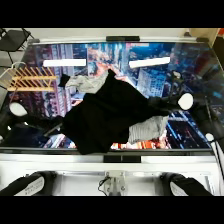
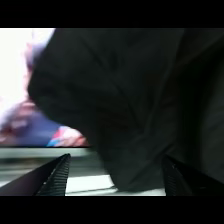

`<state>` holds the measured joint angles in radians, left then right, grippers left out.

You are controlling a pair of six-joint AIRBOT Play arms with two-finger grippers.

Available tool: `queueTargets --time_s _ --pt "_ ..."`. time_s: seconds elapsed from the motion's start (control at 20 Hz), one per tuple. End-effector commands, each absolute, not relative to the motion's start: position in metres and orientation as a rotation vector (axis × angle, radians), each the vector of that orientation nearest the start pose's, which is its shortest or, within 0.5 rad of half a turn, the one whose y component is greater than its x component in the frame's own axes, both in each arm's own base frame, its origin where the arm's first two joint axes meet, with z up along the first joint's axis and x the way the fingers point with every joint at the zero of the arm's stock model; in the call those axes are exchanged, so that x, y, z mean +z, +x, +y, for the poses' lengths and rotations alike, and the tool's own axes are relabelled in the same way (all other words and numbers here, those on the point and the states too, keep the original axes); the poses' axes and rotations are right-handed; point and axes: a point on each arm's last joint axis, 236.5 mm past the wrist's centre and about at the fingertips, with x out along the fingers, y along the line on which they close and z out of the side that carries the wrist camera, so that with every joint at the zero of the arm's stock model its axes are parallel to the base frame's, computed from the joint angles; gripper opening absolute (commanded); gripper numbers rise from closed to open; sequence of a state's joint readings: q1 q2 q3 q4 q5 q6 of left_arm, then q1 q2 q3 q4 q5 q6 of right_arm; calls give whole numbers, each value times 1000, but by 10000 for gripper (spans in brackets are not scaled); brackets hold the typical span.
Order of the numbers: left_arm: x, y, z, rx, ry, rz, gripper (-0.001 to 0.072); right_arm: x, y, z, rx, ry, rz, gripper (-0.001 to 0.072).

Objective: Fold the shirts.

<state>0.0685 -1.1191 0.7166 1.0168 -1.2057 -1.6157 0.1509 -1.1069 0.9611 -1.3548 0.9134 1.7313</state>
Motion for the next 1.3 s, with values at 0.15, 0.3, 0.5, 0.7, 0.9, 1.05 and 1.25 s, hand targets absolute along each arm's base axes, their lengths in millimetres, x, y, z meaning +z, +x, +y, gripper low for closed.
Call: queueTargets --time_s 0.15,0.3,0.5,0.7,0.9,1.05,1.25 --pt "-94 288 -127 -133 -738 1356 720 23 367 96 134 264 1111 68" --pt "-95 320 -120 -102 -743 1304 397 23 367 96 134 265 1111 68" --pt "-16 414 -87 -157 -681 1038 58 42 378 98 146 263 1066 69" --pt "153 509 -7 -124 -639 604 56 88 377 128 232 376 1062 73" --pt "228 556 33 -89 -725 436 56 55 295 249 513 527 1287 69" --pt "239 588 13 -151 -697 418 56 55 283 332 608 672 1149 68" --pt "166 591 -25 -223 -699 662 78 52 305 350 555 762 1062 95"
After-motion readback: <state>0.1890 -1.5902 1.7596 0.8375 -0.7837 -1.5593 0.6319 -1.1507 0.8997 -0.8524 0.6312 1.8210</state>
